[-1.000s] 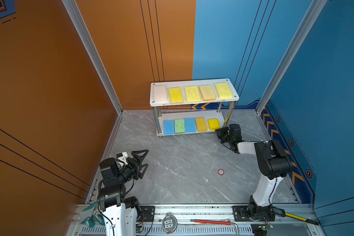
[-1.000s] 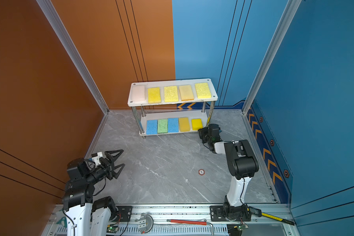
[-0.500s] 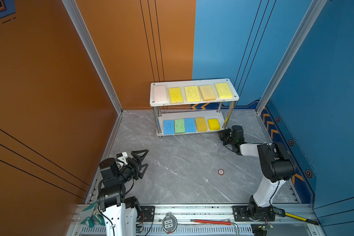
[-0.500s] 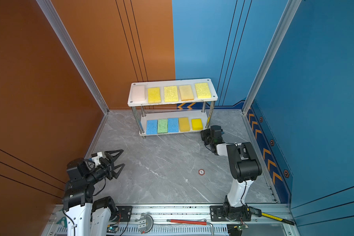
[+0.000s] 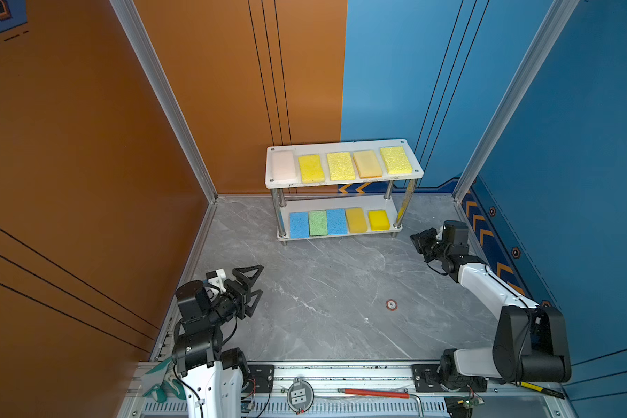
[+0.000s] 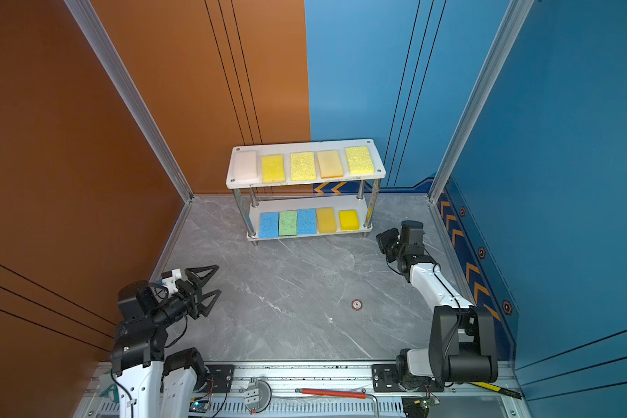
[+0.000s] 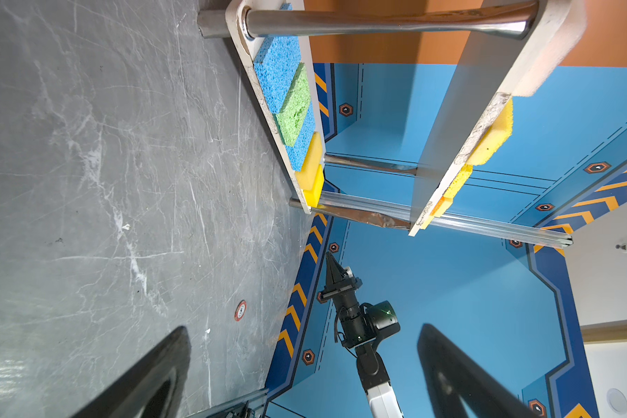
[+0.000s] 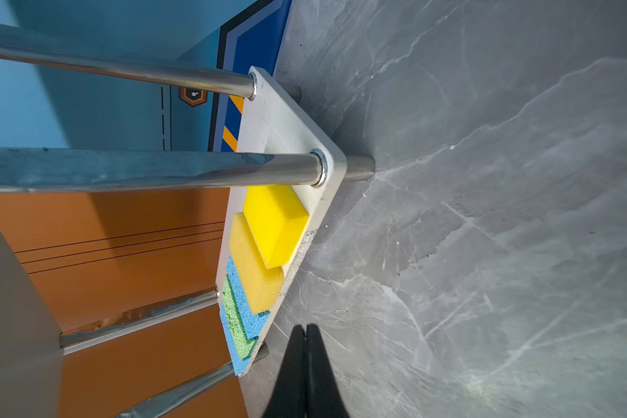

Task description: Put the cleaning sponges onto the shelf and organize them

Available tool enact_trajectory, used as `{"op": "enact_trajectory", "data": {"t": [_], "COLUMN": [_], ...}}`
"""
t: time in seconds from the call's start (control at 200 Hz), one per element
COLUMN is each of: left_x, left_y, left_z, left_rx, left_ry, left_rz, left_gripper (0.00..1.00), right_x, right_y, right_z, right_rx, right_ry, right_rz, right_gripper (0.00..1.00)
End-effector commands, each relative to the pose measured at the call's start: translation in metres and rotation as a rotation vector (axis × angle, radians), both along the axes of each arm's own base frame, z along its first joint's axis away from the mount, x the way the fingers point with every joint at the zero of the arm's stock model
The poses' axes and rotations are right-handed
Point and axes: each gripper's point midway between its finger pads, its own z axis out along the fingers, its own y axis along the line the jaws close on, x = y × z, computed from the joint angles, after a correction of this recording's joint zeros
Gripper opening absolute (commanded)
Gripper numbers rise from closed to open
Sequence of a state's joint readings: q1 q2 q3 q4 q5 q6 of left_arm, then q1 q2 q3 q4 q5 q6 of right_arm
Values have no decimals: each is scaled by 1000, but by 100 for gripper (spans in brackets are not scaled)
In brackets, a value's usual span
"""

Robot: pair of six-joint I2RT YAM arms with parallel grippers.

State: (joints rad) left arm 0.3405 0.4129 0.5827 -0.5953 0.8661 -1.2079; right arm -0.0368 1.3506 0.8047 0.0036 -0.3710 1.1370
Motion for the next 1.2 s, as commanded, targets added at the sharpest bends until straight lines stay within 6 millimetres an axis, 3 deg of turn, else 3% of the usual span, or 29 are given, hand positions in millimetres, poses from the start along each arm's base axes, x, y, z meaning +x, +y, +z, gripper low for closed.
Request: {"op": "enact_trajectory", "data": {"t": [0.0, 0.415, 0.701, 0.981, 1.196], "left_x": [-3, -7, -5, -4, -3], "left_y": [-3, -6, -4, -2, 3], "left_z": [1, 8, -3, -16, -27], "left_rx": [7, 16, 30, 40, 56], "left_ry": [-23, -48, -28, -4, 14], "left_rz": [-22, -33, -31, -19, 4], "left_gripper": [98, 98, 98, 98, 98], "right_x": [-34, -73, -82, -83, -80], "right_y": [-6, -43, -55, -62, -71], "right_z": [-12, 33, 53, 55, 57], "right_rx": [-62, -236, -317, -351, -394], "right_ry": [100, 105, 90, 92, 96], "right_rz": [61, 103, 104, 87, 66], "right_gripper": [0, 3, 15, 35, 57]}}
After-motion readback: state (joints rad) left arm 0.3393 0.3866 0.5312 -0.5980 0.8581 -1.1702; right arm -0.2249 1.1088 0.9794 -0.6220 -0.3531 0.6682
